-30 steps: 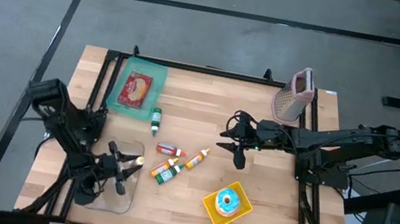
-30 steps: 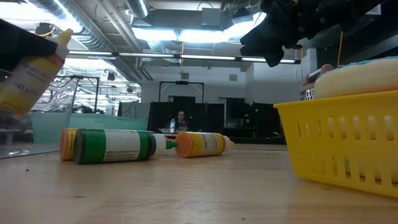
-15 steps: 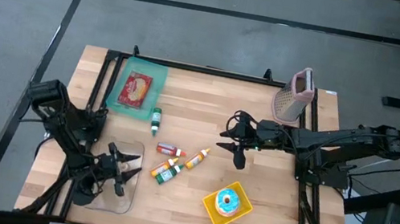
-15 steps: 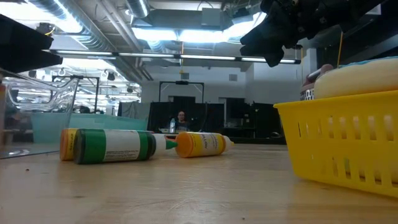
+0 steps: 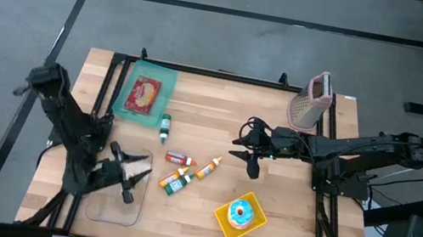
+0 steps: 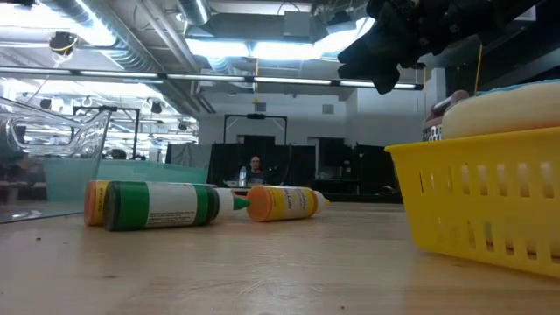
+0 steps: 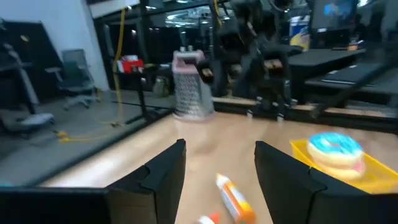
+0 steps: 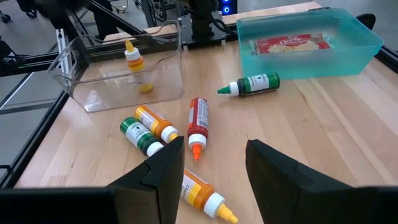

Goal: Pick & Place Food Item
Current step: Put the orange food coloring bottle into the transparent bin

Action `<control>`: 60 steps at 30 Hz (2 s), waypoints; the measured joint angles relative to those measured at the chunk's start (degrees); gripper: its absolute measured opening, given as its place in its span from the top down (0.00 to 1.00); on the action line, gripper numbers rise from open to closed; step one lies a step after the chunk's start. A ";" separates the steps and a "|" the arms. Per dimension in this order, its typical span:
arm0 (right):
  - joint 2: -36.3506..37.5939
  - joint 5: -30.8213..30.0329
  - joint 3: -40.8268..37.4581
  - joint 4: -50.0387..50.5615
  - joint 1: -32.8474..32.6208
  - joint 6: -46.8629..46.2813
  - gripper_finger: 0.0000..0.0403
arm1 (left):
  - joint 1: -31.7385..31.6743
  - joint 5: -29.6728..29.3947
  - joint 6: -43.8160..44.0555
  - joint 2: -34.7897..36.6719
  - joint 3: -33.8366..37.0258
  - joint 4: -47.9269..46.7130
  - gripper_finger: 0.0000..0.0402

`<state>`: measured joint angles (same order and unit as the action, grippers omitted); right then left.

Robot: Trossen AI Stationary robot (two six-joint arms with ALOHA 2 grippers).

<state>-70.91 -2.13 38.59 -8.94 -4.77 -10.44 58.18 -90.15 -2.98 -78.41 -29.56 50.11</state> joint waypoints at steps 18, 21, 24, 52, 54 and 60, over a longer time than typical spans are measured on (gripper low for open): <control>0.00 0.02 0.00 -0.70 0.01 0.02 0.58 | -22.24 31.32 2.40 17.26 -15.04 -47.99 0.66; 0.00 0.02 0.00 -0.89 -0.01 0.02 0.58 | -30.51 41.25 12.55 12.88 -19.39 -63.49 0.69; 0.00 0.02 0.00 -0.88 0.02 0.02 0.58 | -37.49 53.52 11.47 8.04 -23.08 -66.45 0.71; 0.00 0.24 0.00 -0.78 0.02 0.46 0.58 | -51.62 86.79 5.22 -23.94 -37.60 -84.66 0.63; 0.00 0.24 0.00 -0.77 0.02 0.46 0.58 | -51.62 86.75 5.22 -24.09 -37.59 -84.55 0.63; 0.00 0.24 0.00 -0.77 0.02 0.46 0.58 | -52.11 85.64 5.22 -24.29 -37.59 -84.63 0.63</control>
<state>-70.91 -1.89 38.59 -9.72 -4.75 -9.98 6.08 -4.51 2.24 -102.69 -67.16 -34.52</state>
